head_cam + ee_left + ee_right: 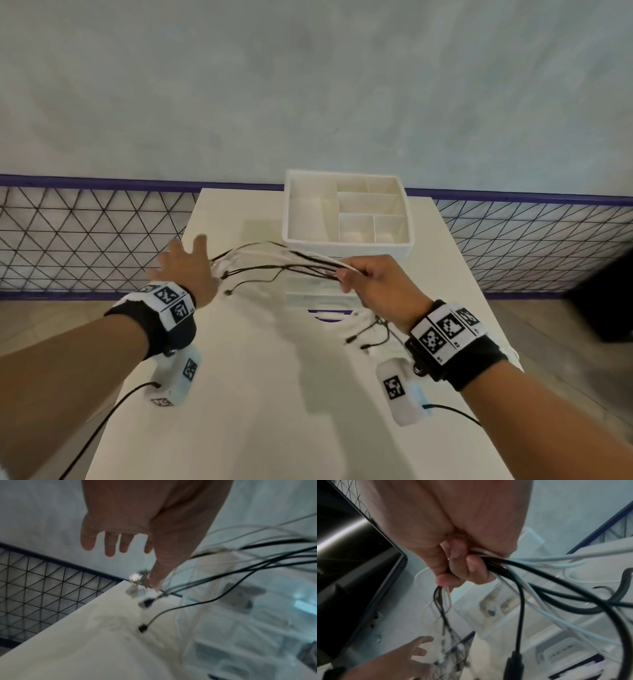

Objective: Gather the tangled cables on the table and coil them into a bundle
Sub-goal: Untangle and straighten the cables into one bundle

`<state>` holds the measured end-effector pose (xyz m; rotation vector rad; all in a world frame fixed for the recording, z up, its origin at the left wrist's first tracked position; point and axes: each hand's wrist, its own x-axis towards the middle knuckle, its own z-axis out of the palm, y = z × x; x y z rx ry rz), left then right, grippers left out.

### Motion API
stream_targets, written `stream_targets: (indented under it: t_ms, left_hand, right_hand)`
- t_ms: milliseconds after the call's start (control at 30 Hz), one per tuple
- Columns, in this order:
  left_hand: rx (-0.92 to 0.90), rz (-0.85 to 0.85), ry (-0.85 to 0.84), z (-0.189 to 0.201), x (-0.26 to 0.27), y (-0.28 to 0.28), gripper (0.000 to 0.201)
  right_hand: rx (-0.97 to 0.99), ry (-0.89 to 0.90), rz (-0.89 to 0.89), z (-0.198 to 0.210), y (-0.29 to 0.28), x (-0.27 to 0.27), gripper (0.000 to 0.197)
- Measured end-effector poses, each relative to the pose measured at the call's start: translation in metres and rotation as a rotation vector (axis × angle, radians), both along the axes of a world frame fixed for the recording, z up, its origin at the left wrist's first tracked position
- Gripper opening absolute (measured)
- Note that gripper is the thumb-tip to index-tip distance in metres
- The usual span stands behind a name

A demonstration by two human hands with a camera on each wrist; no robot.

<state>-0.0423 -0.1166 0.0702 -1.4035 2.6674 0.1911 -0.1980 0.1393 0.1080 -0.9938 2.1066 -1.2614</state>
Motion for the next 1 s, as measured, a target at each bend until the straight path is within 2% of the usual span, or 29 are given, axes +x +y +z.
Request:
stream_targets:
  t_ms: [33, 67, 100, 133, 200, 233, 267, 300, 333, 367, 433, 500, 567, 633, 733, 800, 900, 933, 967, 1000]
  left_hand:
    - [0.059, 0.057, 0.091, 0.002, 0.0, 0.0, 0.063]
    - [0.192, 0.126, 0.197, 0.005, 0.003, 0.002, 0.059]
    - [0.434, 0.224, 0.282, 0.005, 0.006, 0.008, 0.053]
    - [0.769, 0.343, 0.363, 0.002, 0.011, 0.019, 0.056]
    - [1.338, 0.514, 0.463, -0.001, 0.019, 0.046, 0.092]
    - [1.517, 0.541, 0.503, -0.004, 0.018, 0.057, 0.106]
    - [1.656, 0.553, 0.563, -0.009, 0.015, 0.066, 0.109]
    - [1.744, 0.575, 0.638, -0.015, 0.01, 0.071, 0.099]
    - [1.796, 0.611, 0.725, -0.021, 0.004, 0.075, 0.078]
    - [1.791, 0.679, 0.808, -0.025, 0.0, 0.078, 0.055]
    - [1.64, 0.834, 0.948, -0.031, -0.005, 0.078, 0.021]
    - [1.473, 0.895, 1.027, -0.027, -0.006, 0.069, 0.025]
    - [1.4, 0.899, 1.081, -0.013, -0.007, 0.055, 0.027]
    - [1.373, 0.856, 1.139, 0.0, -0.012, 0.04, 0.027]
    - [1.378, 0.762, 1.251, 0.011, -0.026, 0.028, 0.034]
    - [1.362, 0.746, 1.265, 0.009, -0.033, 0.025, 0.034]
    - [1.363, 0.805, 1.191, -0.014, -0.026, 0.033, 0.035]
    - [1.347, 0.807, 1.106, -0.027, -0.02, 0.036, 0.032]
    - [1.282, 0.771, 0.947, -0.038, -0.013, 0.04, 0.03]
    - [1.152, 0.67, 0.699, -0.049, -0.006, 0.044, 0.042]
  right_hand:
    - [-0.02, -0.001, -0.007, -0.001, -0.008, 0.003, 0.031]
    - [-0.018, 0.02, 0.0, -0.004, -0.016, 0.007, 0.031]
    - [-0.001, 0.054, 0.022, -0.008, -0.022, 0.011, 0.033]
    - [0.034, 0.095, 0.059, -0.014, -0.026, 0.016, 0.036]
    - [0.111, 0.171, 0.176, -0.026, -0.03, 0.029, 0.037]
    - [0.138, 0.212, 0.252, -0.032, -0.03, 0.037, 0.032]
    - [0.151, 0.253, 0.331, -0.038, -0.029, 0.045, 0.027]
    - [0.149, 0.291, 0.405, -0.044, -0.028, 0.054, 0.025]
    - [0.142, 0.307, 0.468, -0.048, -0.027, 0.063, 0.027]
    - [0.142, 0.292, 0.508, -0.051, -0.024, 0.069, 0.033]
    - [0.146, 0.252, 0.531, -0.055, -0.018, 0.073, 0.045]
    - [0.123, 0.222, 0.503, -0.055, -0.009, 0.069, 0.037]
    - [0.096, 0.162, 0.442, -0.057, 0.001, 0.057, 0.023]
    - [0.111, 0.135, 0.367, -0.059, 0.01, 0.042, 0.031]
    - [0.106, 0.204, 0.289, -0.054, 0.02, 0.025, 0.025]
    - [0.091, 0.257, 0.271, -0.048, 0.021, 0.022, 0.025]
    - [0.125, 0.321, 0.261, -0.061, 0.019, 0.025, 0.02]
    - [0.152, 0.324, 0.263, -0.07, 0.019, 0.027, 0.018]
    - [0.193, 0.321, 0.263, -0.079, 0.019, 0.029, 0.017]
    - [0.235, 0.316, 0.264, -0.087, 0.021, 0.03, 0.018]
